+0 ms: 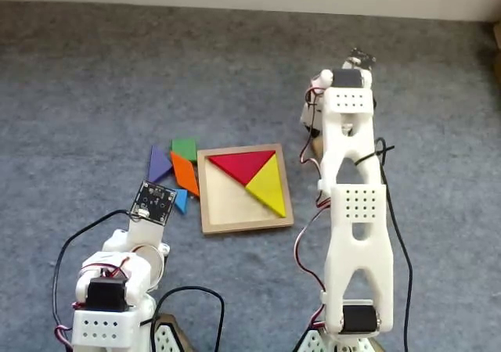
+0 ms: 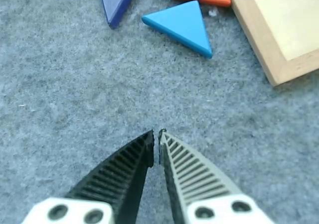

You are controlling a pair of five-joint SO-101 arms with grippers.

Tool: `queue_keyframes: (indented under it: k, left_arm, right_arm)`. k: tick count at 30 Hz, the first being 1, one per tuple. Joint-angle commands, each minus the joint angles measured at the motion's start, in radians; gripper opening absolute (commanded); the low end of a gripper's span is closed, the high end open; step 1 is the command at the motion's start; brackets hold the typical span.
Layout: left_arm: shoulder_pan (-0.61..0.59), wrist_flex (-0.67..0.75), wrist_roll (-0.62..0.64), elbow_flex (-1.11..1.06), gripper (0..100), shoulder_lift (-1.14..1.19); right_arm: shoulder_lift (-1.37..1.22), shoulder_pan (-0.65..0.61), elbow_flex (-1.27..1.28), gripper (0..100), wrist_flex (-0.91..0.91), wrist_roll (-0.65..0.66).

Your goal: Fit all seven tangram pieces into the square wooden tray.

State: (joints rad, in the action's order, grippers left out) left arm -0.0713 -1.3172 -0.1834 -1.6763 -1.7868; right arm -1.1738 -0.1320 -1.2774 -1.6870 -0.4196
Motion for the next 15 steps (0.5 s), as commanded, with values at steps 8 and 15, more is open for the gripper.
queue_keyframes:
  k: [8,15]
  left_arm:
    - [0.005,-0.005,0.008,-0.019,5,-0.025]
    - [0.005,-0.005,0.008,-0.019,5,-0.025]
  right_arm:
    - [0.082,-0.027,-0.128,4.1,-0.077,0.235]
    - [0.107,-0.039,-0.124,4.0,-0.081,0.334]
